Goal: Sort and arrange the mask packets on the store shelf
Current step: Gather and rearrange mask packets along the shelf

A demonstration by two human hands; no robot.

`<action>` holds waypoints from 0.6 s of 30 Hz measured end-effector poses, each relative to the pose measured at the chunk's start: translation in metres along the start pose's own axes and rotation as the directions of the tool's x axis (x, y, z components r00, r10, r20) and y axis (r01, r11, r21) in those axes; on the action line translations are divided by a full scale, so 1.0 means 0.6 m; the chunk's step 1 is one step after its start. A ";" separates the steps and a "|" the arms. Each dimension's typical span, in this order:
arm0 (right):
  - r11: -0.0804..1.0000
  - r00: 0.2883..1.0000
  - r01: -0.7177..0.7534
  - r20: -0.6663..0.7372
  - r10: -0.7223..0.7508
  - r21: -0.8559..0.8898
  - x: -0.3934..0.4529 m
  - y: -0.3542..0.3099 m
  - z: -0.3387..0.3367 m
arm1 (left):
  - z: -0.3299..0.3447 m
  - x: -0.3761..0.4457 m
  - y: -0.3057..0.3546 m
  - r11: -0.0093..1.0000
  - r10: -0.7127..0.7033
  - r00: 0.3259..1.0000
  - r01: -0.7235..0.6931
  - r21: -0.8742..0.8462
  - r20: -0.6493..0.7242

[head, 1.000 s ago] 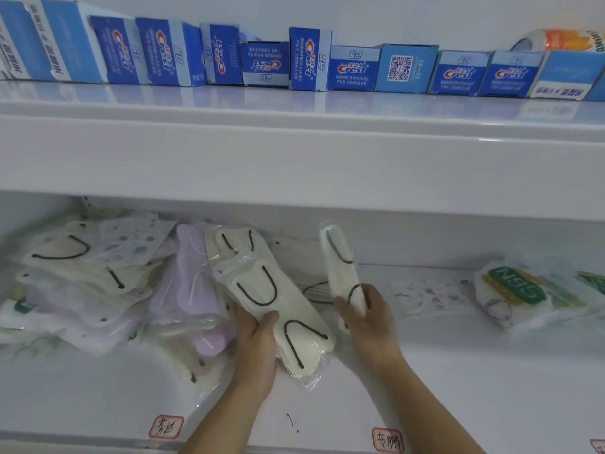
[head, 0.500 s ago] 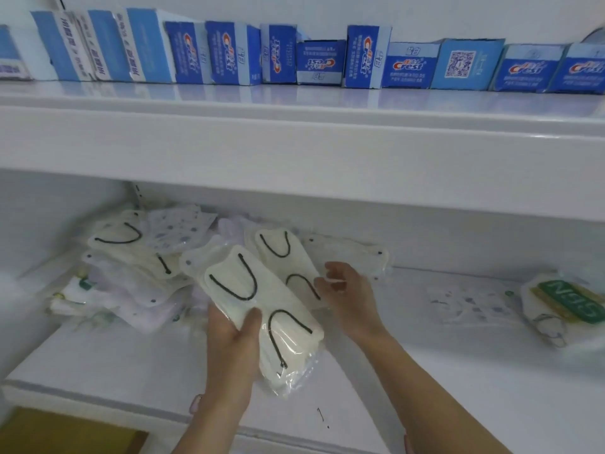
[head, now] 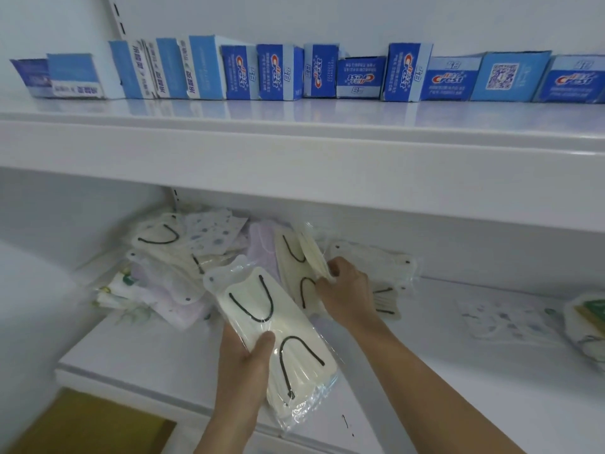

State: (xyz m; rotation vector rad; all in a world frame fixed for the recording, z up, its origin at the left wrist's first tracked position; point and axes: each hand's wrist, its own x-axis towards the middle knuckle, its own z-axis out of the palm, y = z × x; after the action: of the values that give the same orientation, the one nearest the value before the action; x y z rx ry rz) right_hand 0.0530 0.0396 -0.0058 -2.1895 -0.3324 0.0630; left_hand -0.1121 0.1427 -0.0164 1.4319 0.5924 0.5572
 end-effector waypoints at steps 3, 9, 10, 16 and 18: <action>0.998 0.998 0.053 -0.025 -0.052 0.024 -0.008 -0.006 -0.003 | 0.005 -0.002 0.003 1.000 -0.001 1.000 0.001 -0.014 0.003; 0.974 0.987 0.122 0.129 -0.098 -0.191 -0.026 -0.017 0.022 | 0.000 0.003 -0.009 0.999 -0.035 0.999 0.035 -0.001 -0.006; 0.972 0.988 0.117 0.121 -0.093 -0.206 -0.024 -0.017 0.023 | -0.001 0.004 -0.011 0.999 -0.043 0.999 0.043 0.005 -0.005; 0.982 0.989 0.144 -0.021 -0.148 -0.124 -0.014 0.001 0.014 | -0.007 0.005 -0.017 0.999 -0.035 0.999 0.035 0.000 -0.013; 0.984 0.986 0.141 -0.074 -0.149 -0.105 -0.015 0.007 0.001 | -0.006 0.002 -0.012 1.000 -0.028 1.000 0.028 -0.004 -0.008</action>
State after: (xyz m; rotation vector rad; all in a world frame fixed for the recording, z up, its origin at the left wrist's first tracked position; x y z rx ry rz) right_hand 0.0453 0.0357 -0.0102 -2.2525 -0.4567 -0.1258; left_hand -0.1137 0.1457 -0.0240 1.4162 0.6164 0.5424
